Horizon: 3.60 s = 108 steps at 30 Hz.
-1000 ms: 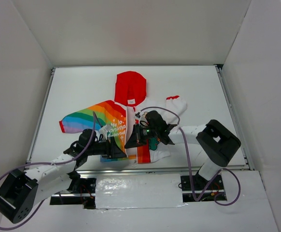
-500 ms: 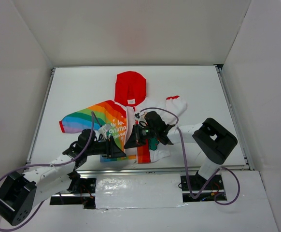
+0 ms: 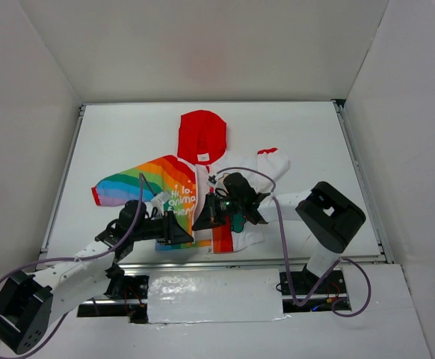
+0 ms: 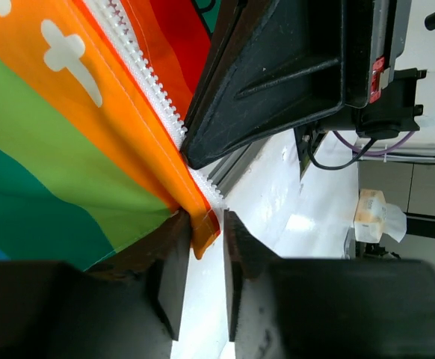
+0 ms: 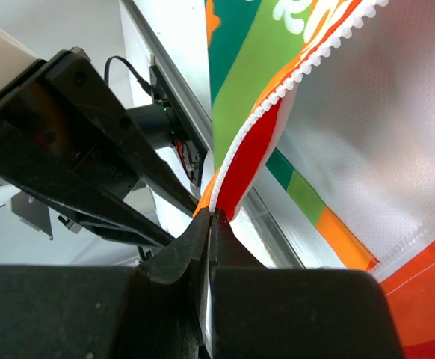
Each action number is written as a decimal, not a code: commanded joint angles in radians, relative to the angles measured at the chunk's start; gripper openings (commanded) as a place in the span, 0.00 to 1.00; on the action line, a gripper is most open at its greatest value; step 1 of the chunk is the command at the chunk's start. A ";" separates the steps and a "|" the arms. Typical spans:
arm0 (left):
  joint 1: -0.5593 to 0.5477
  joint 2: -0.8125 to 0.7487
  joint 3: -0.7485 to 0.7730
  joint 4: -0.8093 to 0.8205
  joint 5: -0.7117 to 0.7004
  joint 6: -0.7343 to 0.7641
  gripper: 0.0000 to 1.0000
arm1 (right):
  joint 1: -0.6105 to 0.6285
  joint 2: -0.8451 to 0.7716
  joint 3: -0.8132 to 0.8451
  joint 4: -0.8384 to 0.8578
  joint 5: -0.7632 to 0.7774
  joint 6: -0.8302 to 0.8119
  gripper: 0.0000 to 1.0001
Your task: Zip up the jacket
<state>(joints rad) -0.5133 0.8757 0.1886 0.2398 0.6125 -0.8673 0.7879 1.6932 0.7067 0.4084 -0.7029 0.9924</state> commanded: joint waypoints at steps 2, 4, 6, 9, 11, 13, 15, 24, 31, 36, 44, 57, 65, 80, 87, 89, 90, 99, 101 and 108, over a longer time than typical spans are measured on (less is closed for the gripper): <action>-0.004 -0.029 0.003 0.000 -0.010 0.013 0.34 | 0.004 0.013 0.005 0.049 0.002 -0.031 0.00; -0.004 -0.030 0.005 -0.005 -0.010 0.013 0.34 | 0.004 0.014 0.005 0.046 0.000 -0.038 0.00; -0.004 -0.026 0.006 -0.002 -0.011 0.013 0.33 | 0.002 0.014 0.008 0.043 -0.001 -0.043 0.00; -0.002 -0.018 0.005 0.009 -0.008 0.011 0.21 | 0.002 0.013 0.004 0.047 -0.004 -0.046 0.00; -0.004 -0.011 0.008 0.007 -0.007 0.013 0.10 | 0.001 0.013 0.005 0.046 -0.001 -0.046 0.00; -0.004 -0.001 0.009 0.007 -0.007 0.016 0.01 | 0.000 0.014 0.005 0.049 -0.004 -0.047 0.00; -0.004 0.005 0.011 0.009 -0.007 0.016 0.00 | -0.001 0.014 0.007 0.056 -0.010 -0.046 0.00; -0.004 0.039 -0.020 0.107 0.010 -0.045 0.00 | -0.003 -0.006 -0.015 0.142 -0.063 -0.011 0.41; -0.004 0.000 -0.044 0.214 0.007 -0.145 0.00 | -0.007 -0.021 -0.108 0.315 -0.135 0.048 0.62; -0.004 -0.040 -0.058 0.237 -0.020 -0.199 0.00 | -0.009 -0.122 -0.153 0.221 -0.032 -0.006 0.72; -0.004 -0.096 -0.107 0.277 -0.100 -0.340 0.00 | 0.008 -0.412 -0.109 -0.363 0.406 -0.179 0.68; -0.004 -0.267 -0.075 -0.005 -0.287 -0.329 0.00 | 0.316 -0.366 0.207 -1.057 1.011 -0.109 0.54; -0.004 -0.293 -0.048 -0.092 -0.289 -0.266 0.00 | 0.402 -0.149 0.361 -1.131 1.045 -0.089 0.50; -0.004 -0.293 -0.049 -0.099 -0.257 -0.234 0.00 | 0.415 -0.050 0.318 -1.056 0.968 -0.061 0.47; -0.004 -0.314 -0.047 -0.128 -0.261 -0.228 0.00 | 0.428 -0.026 0.292 -1.042 0.958 -0.041 0.45; -0.004 -0.311 -0.046 -0.129 -0.260 -0.225 0.00 | 0.430 -0.018 0.284 -1.030 0.948 -0.041 0.45; -0.004 -0.310 -0.044 -0.129 -0.258 -0.222 0.00 | 0.430 -0.014 0.281 -1.022 0.938 -0.041 0.45; -0.004 -0.305 -0.041 -0.135 -0.257 -0.214 0.00 | 0.436 0.049 0.272 -1.010 0.938 -0.029 0.30; -0.004 -0.307 -0.041 -0.135 -0.255 -0.213 0.00 | 0.435 0.056 0.269 -1.008 0.938 -0.026 0.20; -0.004 -0.305 -0.051 -0.132 -0.250 -0.210 0.00 | 0.436 0.000 0.244 -0.956 0.942 -0.024 0.00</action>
<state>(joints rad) -0.5133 0.5732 0.1032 0.0868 0.3454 -1.0988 1.2152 1.6962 0.9909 -0.5945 0.2214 0.9562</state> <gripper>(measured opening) 0.028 0.009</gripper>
